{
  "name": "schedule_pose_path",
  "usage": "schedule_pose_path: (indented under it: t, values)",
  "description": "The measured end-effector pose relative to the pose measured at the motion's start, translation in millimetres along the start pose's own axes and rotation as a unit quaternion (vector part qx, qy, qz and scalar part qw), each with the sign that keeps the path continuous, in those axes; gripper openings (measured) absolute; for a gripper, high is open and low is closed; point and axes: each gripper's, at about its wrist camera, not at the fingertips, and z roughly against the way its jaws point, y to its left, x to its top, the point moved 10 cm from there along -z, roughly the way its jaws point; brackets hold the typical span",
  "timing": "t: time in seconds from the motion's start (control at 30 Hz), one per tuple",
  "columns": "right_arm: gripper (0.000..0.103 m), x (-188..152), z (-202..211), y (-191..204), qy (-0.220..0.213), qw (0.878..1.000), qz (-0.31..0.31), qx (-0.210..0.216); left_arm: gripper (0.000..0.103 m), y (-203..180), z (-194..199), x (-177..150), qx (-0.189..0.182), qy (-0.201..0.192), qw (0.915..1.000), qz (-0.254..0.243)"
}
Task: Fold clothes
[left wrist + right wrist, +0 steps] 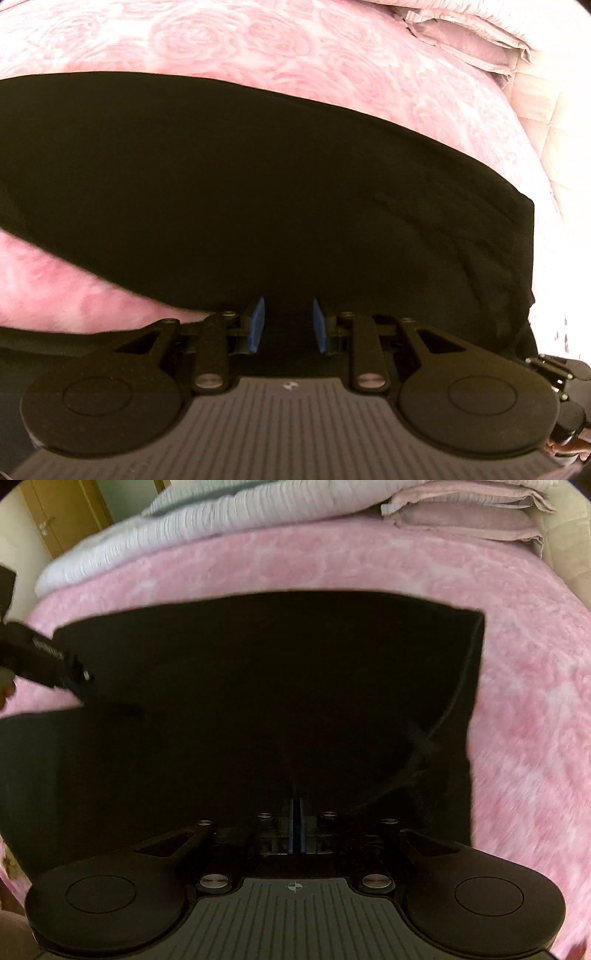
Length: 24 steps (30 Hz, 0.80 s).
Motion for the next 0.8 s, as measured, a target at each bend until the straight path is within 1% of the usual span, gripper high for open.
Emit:
schedule_pose_path:
  t: [0.1,0.13,0.17,0.23,0.3,0.37,0.43,0.5,0.6,0.7,0.8]
  values:
    - [0.011,-13.4,-4.0,24.4,0.036,0.998,0.046,-0.027,0.023,25.2,14.2,-8.5,0.002,-0.001,1.0,0.007]
    - [0.013,-17.3,-3.8,28.4,0.045,0.995,0.064,-0.053,0.023,34.3,21.1,-11.4,0.002,-0.003,1.0,0.009]
    - [0.014,-20.1,-2.4,31.5,0.053,0.995,0.06,-0.058,0.023,43.5,28.5,-14.3,0.003,-0.007,0.9999,0.011]
    - [0.019,-25.4,0.8,37.7,0.068,0.995,0.042,-0.06,0.023,61.8,42.6,-23.9,0.005,-0.01,0.9998,0.017]
    - [0.022,-31.6,1.5,56.4,0.079,0.996,0.031,-0.04,0.023,81.1,53.5,-34.8,0.009,-0.008,0.9996,0.026]
    - [0.025,-38.2,0.4,84.4,0.081,0.995,0.039,-0.041,0.023,99.9,63.7,-46.9,0.015,-0.002,0.9992,0.038]
    - [0.032,-44.9,-0.9,113.1,0.082,0.995,0.048,-0.044,0.023,114.2,76.3,-57.3,0.016,-0.001,0.9986,0.05]
    - [0.034,-45.6,1.4,142.6,0.074,0.995,0.042,-0.046,0.023,123.8,91.3,-65.6,0.011,-0.003,0.9983,0.058]
    - [0.036,-39.6,14.4,193.5,0.058,0.998,0.025,-0.018,0.023,134.4,116.1,-73.0,0.002,-0.006,0.9985,0.055]
    - [0.037,-25.3,39.4,243.1,0.028,0.998,0.047,0.016,0.023,141.3,144.2,-77.4,0.002,-0.006,0.9991,0.042]
    - [0.037,-11.0,72.5,266.4,-0.002,0.999,0.05,0.006,0.023,143.4,174.5,-77.7,0.008,-0.009,0.9994,0.031]
